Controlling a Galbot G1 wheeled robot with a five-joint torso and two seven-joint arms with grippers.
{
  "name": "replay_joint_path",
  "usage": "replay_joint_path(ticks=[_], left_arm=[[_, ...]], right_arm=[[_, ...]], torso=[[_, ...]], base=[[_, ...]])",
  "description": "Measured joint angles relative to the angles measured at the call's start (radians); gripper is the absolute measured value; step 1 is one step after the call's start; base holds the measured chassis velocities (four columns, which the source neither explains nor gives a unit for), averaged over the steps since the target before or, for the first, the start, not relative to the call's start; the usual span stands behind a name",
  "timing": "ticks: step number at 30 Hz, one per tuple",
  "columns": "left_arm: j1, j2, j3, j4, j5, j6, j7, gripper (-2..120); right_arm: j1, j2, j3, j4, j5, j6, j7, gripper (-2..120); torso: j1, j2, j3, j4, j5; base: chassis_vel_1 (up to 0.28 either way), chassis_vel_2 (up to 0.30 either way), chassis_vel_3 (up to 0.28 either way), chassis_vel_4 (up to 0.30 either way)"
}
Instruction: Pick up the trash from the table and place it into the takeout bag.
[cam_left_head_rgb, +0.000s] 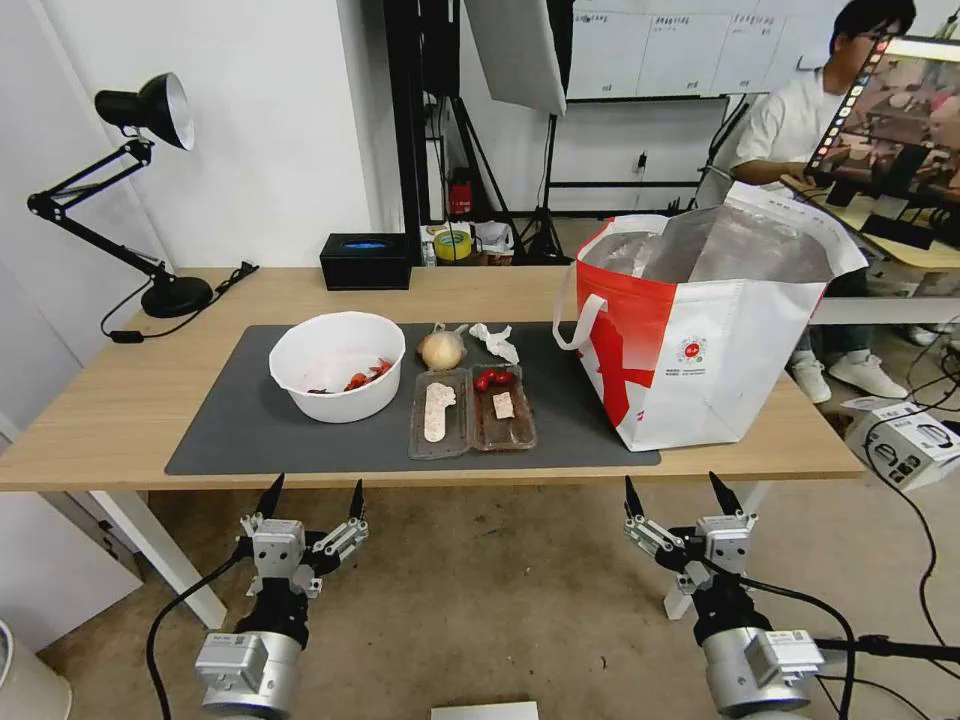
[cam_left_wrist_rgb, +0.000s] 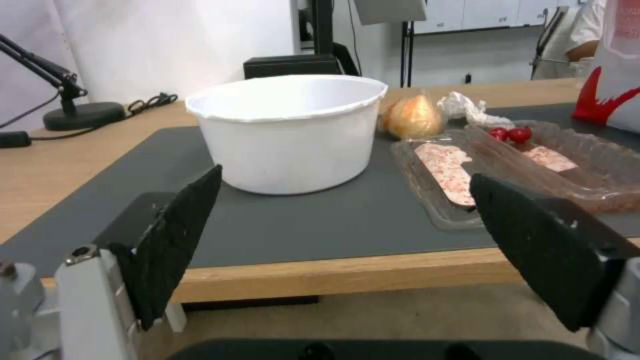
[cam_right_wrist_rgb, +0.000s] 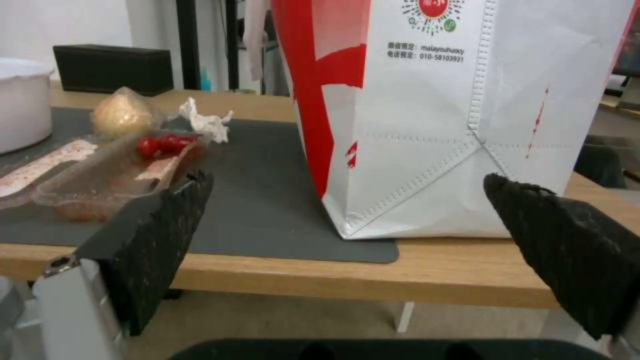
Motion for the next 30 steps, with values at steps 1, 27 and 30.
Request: replay_joint_path(ticks=[1,27,30], left_arm=[[0.000,0.000,0.000,0.000,0.000,0.000,0.000,100],[0.000,0.000,0.000,0.000,0.000,0.000,0.000,100],[0.000,0.000,0.000,0.000,0.000,0.000,0.000,100]], right_arm=[[0.000,0.000,0.000,0.000,0.000,0.000,0.000,100],[0.000,0.000,0.000,0.000,0.000,0.000,0.000,100],[0.000,-0.001,0.001,0.000,0.001,-0.002,0.000,100]], torso=[[0.000,0.000,0.000,0.0000,0.0000],[0.000,0.000,0.000,0.0000,0.0000],[0.000,0.000,0.000,0.0000,0.0000]], base=[[0.000,0.000,0.000,0.000],[0.000,0.000,0.000,0.000],[0.000,0.000,0.000,0.000]])
